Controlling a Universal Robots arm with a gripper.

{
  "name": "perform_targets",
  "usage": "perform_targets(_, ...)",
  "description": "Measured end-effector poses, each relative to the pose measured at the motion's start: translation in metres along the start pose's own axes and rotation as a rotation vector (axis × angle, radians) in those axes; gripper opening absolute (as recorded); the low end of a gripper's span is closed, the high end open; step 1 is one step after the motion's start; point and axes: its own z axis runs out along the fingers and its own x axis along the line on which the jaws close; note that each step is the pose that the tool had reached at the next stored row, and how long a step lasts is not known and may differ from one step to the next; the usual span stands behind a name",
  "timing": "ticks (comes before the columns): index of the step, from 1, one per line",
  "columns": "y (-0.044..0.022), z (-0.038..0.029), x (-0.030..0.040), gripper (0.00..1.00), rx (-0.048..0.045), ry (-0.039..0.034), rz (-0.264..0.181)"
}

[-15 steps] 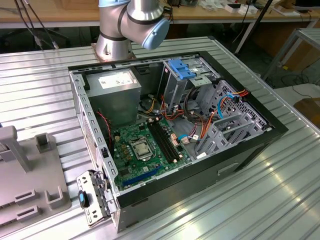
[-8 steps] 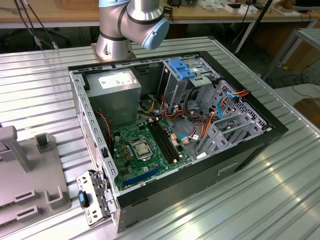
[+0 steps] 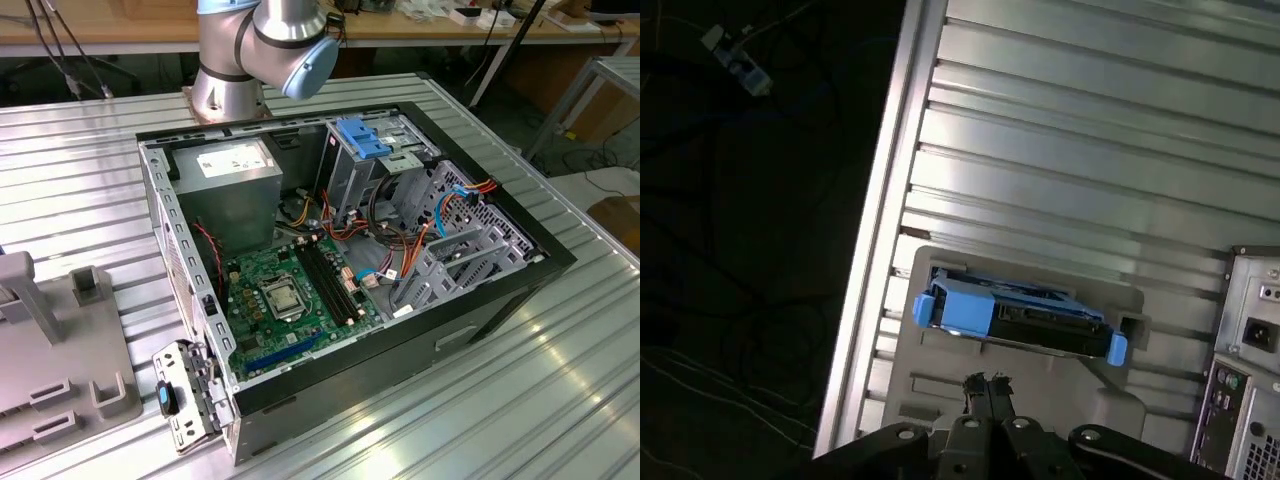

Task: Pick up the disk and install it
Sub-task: 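Pick up the disk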

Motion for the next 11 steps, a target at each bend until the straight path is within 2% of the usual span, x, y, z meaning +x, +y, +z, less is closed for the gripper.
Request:
perform_targets(6,0.0002,0.0001,0.0000,0.11,-0.0020,-0.0054,-0.173)
perform_targets(11,0.0004,0.0001,0.0000,0.11,-0.0029,-0.0079,-0.259)
